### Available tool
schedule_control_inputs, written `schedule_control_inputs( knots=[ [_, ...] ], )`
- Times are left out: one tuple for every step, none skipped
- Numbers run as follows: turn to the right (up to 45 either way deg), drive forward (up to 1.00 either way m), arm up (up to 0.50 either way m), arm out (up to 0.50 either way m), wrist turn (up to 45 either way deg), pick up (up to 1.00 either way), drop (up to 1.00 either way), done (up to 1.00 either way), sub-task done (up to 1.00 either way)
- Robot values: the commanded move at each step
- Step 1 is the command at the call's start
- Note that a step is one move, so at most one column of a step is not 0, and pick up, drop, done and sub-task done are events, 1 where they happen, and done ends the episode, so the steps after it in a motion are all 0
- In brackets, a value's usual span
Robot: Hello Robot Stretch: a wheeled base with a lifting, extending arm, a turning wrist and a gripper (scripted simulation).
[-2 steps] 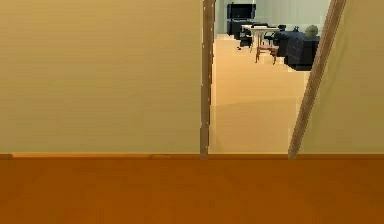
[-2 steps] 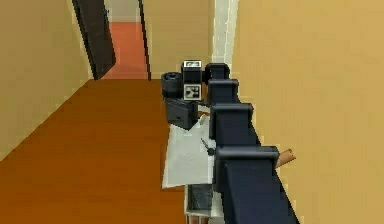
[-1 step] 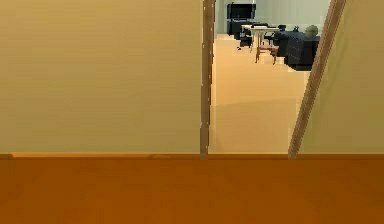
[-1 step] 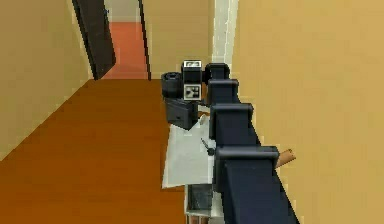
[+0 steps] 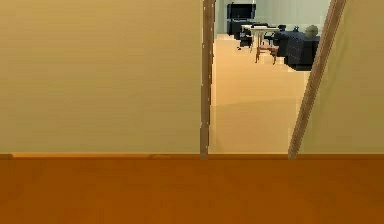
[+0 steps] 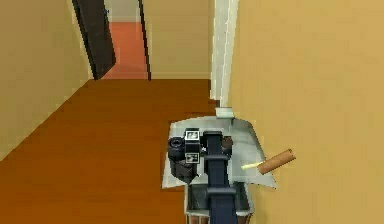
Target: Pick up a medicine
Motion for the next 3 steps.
schedule_control_inputs(
  knots=[
    [0.0, 0.00, 0.00, 0.00, 0.0, 1.00, 0.00, 0.00, 0.00],
    [0.0, 0.00, 0.10, 0.00, 0.0, 0.00, 0.00, 0.00, 0.00],
    [0.0, 0.00, 0.00, 0.00, 0.0, 0.00, 0.00, 1.00, 0.00]
  ],
)
